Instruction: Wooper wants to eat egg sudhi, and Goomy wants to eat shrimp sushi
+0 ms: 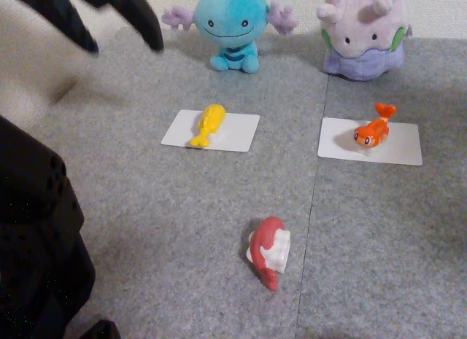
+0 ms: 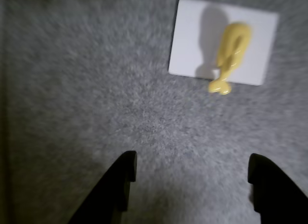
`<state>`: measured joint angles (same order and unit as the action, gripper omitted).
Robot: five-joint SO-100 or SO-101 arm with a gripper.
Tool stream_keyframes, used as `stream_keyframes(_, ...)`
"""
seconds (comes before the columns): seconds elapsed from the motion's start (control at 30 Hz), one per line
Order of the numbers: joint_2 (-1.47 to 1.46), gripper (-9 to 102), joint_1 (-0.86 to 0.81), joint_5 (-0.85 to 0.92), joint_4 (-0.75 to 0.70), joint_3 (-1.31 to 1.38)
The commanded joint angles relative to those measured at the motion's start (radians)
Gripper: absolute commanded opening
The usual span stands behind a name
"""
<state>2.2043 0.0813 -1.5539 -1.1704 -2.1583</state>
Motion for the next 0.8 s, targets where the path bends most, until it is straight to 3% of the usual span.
stream_keyframes(0.0, 0.072, 27, 0.000, 0.025, 0.121, -0.138)
stream_keyframes(0.2, 0.163, 27, -0.002, 0.080, 0.328, -0.382)
stream_keyframes(0.53, 0.192, 27, -0.104, 0.092, 0.522, -0.411)
stream_keyframes(0.77, 0.184, 27, -0.104, 0.092, 0.522, -0.423)
